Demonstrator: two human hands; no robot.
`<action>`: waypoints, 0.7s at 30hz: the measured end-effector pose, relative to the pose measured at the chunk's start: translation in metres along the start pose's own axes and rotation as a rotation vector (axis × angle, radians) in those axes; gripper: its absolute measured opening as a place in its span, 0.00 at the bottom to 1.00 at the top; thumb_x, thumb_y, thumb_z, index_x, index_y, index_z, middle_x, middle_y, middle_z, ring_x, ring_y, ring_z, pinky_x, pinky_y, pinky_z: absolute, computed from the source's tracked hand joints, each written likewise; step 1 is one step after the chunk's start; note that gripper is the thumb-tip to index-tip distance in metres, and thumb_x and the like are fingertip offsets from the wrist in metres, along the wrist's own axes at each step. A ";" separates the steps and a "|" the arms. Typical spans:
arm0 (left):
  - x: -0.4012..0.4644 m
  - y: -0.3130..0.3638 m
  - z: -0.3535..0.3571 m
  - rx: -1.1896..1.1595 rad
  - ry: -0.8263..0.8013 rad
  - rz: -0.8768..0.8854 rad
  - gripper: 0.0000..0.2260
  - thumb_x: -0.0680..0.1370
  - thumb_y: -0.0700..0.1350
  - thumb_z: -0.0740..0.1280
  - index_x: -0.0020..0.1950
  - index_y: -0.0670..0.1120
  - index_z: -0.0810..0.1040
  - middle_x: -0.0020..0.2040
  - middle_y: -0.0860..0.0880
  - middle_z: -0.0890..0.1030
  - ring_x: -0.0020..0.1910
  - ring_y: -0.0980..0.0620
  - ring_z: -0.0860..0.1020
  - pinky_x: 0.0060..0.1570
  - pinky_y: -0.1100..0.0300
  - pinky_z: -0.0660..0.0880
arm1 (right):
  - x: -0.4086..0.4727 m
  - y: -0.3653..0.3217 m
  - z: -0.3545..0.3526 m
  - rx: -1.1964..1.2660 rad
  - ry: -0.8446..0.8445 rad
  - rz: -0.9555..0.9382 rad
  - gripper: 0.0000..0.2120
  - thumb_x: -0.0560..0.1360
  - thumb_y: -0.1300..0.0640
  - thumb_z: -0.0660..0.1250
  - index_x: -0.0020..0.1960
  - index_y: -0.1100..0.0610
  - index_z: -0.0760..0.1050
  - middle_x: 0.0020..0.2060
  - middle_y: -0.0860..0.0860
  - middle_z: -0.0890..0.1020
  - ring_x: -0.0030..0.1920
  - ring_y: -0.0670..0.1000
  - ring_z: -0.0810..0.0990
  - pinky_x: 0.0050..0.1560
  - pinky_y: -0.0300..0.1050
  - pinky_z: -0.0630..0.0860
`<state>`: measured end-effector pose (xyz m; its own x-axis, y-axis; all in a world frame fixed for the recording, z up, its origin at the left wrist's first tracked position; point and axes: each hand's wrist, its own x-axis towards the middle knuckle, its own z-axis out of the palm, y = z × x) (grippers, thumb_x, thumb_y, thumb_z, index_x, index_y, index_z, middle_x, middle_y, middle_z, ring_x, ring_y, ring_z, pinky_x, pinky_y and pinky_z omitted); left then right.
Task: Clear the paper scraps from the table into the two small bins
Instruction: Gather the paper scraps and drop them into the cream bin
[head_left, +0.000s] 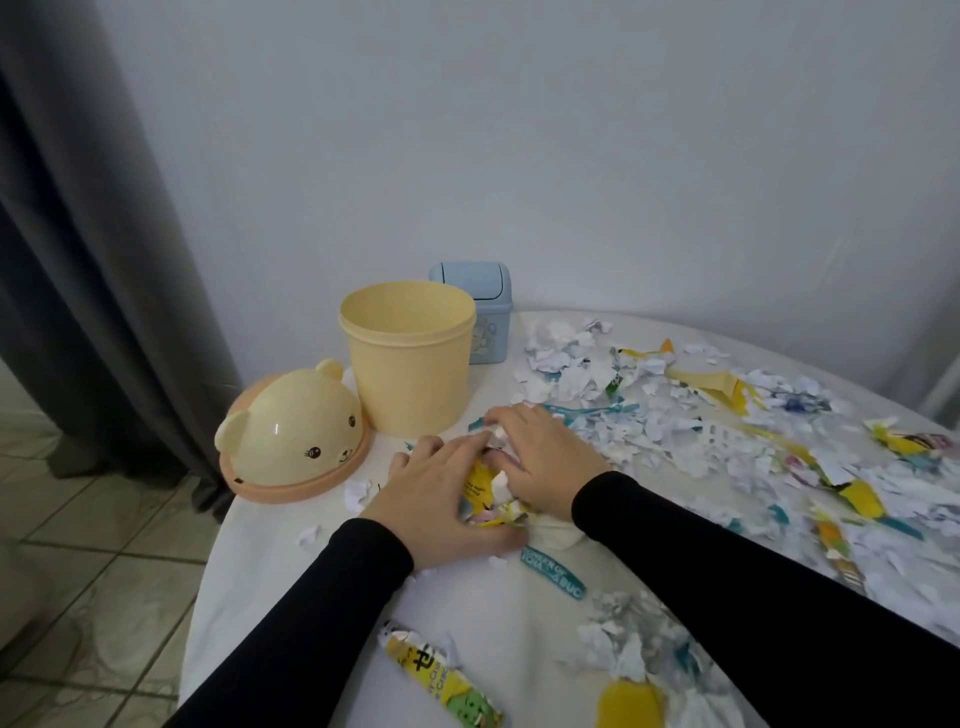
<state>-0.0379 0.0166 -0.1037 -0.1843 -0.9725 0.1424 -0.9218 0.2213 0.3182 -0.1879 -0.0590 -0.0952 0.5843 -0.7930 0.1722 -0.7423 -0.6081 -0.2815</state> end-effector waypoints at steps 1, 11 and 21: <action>-0.001 0.000 0.001 0.009 0.017 0.004 0.40 0.64 0.73 0.62 0.72 0.58 0.58 0.66 0.60 0.65 0.61 0.55 0.61 0.59 0.57 0.60 | -0.002 0.000 -0.002 0.026 0.005 0.005 0.19 0.78 0.52 0.58 0.67 0.53 0.65 0.59 0.53 0.73 0.60 0.55 0.71 0.60 0.54 0.70; -0.005 -0.004 0.004 -0.122 0.133 0.038 0.15 0.74 0.52 0.65 0.60 0.50 0.76 0.54 0.50 0.74 0.54 0.51 0.70 0.57 0.61 0.67 | -0.026 -0.008 0.005 -0.090 -0.021 0.079 0.32 0.74 0.30 0.43 0.71 0.45 0.64 0.68 0.49 0.68 0.68 0.53 0.65 0.65 0.54 0.64; -0.012 0.000 -0.008 -0.316 0.152 -0.133 0.16 0.78 0.45 0.63 0.66 0.51 0.73 0.62 0.48 0.75 0.60 0.52 0.73 0.53 0.69 0.63 | -0.031 -0.011 0.008 -0.195 0.025 0.180 0.20 0.79 0.39 0.50 0.63 0.49 0.68 0.58 0.54 0.71 0.61 0.56 0.67 0.59 0.52 0.65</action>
<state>-0.0331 0.0293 -0.0975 0.0045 -0.9776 0.2103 -0.7793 0.1284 0.6133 -0.1952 -0.0278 -0.1045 0.4304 -0.8884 0.1599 -0.8842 -0.4506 -0.1232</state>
